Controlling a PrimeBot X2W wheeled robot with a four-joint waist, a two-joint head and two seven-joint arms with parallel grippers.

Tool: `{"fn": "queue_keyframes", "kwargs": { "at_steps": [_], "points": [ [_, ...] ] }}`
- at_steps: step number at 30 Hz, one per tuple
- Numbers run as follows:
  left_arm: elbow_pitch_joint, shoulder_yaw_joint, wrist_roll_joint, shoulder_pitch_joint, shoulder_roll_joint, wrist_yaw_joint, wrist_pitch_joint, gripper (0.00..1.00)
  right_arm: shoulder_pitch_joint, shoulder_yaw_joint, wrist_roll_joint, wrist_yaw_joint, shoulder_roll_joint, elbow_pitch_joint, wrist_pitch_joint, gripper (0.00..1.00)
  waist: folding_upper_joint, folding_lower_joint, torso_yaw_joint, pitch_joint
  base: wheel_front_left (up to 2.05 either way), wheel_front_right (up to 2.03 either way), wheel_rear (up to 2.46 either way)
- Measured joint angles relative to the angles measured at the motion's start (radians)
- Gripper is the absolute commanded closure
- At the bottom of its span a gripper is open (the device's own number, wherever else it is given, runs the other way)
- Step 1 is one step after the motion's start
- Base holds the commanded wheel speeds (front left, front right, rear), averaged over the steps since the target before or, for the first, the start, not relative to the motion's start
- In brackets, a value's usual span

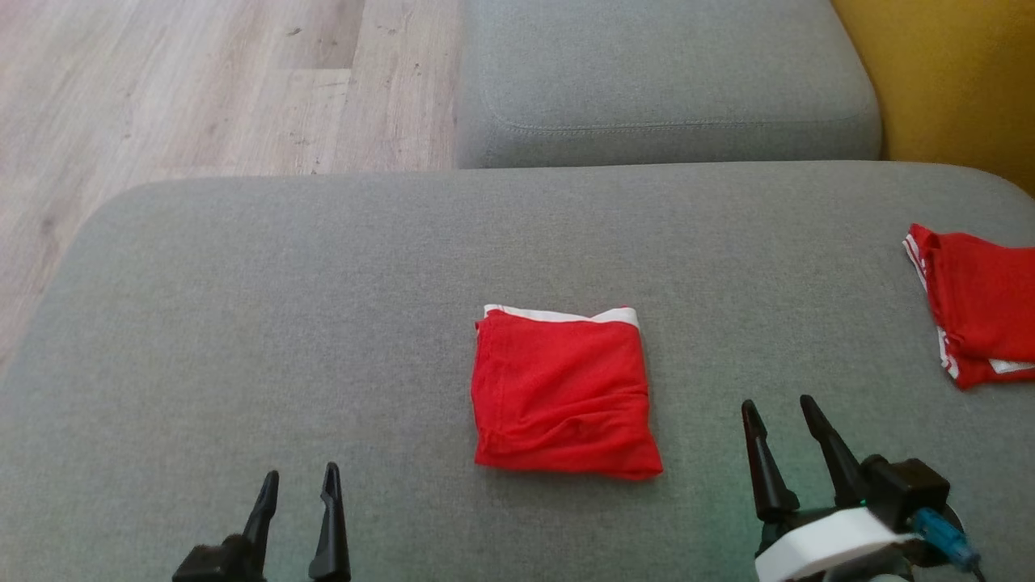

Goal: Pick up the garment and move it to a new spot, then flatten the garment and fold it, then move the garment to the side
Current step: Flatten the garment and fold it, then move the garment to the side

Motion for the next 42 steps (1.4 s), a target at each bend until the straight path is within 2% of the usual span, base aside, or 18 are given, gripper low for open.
{"fn": "queue_keyframes", "kwargs": {
  "at_steps": [11,17,21,25,29,33,42],
  "points": [
    [0.018,0.019,0.017,0.000,-0.006,-0.014,0.000,0.00,0.017,-0.014,-0.005,0.000,0.001,-0.045,0.031,0.00,0.0000,0.0001,0.006,0.005,0.00,0.00,0.00],
    [0.020,0.019,0.018,-0.001,-0.007,-0.015,0.000,0.00,0.016,-0.012,-0.010,0.000,0.001,-0.044,0.086,0.00,0.0000,0.0001,0.014,0.014,0.00,0.00,0.00],
    [0.020,0.018,0.027,-0.001,-0.009,-0.015,0.000,0.00,-0.014,-0.006,-0.010,0.000,0.001,-0.041,0.174,0.00,0.0000,0.0001,0.023,0.024,0.00,0.00,0.00],
    [0.022,0.016,0.028,-0.007,-0.014,-0.020,0.000,0.00,-0.145,-0.005,-0.004,0.000,0.001,-0.007,0.295,0.00,0.0000,0.0002,0.042,0.036,0.00,0.00,0.00],
    [0.032,0.007,0.029,-0.012,-0.033,-0.024,0.000,0.00,-0.257,-0.002,0.026,0.000,0.001,0.060,0.434,0.00,0.0000,0.0002,0.075,0.047,0.00,0.00,0.00],
    [0.045,0.000,0.034,-0.022,-0.039,-0.032,0.000,0.00,-0.289,-0.011,0.049,0.000,0.000,0.160,0.563,0.00,0.0000,0.0001,0.115,0.060,0.00,0.00,0.00],
    [0.057,0.012,0.054,-0.032,-0.067,-0.050,0.000,0.00,-0.379,-0.071,0.033,0.000,0.000,0.306,0.650,0.00,0.0000,0.0002,0.200,0.117,0.00,0.00,0.00]
  ]
}}
